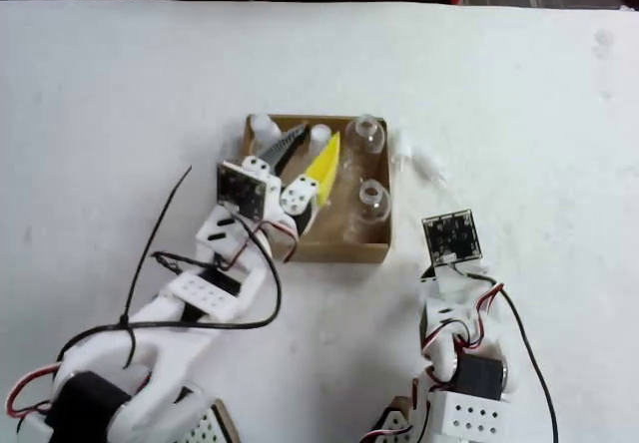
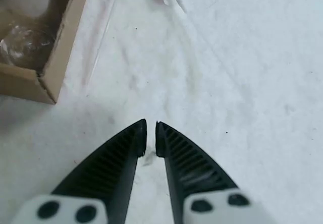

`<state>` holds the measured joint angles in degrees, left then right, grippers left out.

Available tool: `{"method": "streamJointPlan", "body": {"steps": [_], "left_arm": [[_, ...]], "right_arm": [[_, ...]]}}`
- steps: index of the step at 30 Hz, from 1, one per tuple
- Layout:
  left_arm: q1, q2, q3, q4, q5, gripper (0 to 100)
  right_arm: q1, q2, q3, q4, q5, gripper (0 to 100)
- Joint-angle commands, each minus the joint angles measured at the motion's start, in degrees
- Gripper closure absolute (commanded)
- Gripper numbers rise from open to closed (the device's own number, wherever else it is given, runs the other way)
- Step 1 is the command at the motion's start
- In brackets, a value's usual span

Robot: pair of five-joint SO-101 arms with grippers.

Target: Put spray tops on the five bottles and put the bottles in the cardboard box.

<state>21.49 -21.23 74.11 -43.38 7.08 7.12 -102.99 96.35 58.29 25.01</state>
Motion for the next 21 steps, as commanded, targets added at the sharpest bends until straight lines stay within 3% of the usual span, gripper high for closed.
{"method": "streamJointPlan", "body": {"steps": [1,7,13,17,21], "left_arm": [[-1.0,-6.4,-1.2,2.2,0.7,86],[-1.0,-11.0,-8.2,17.5,5.5,86],[-1.1,-22.2,-16.2,31.7,5.9,86],[-4.4,-33.5,-24.8,51.0,6.3,86],[-13.0,-36.7,-37.8,73.5,6.3,86]], "right_arm": [[-0.6,-0.2,0.5,0.2,1.0,98.1],[-0.6,-0.2,0.5,0.2,1.0,98.1],[-0.6,-0.2,0.5,0.2,1.0,98.1],[-0.6,-0.2,0.5,0.2,1.0,98.1],[-0.6,-0.2,0.5,0.2,1.0,98.1]]}}
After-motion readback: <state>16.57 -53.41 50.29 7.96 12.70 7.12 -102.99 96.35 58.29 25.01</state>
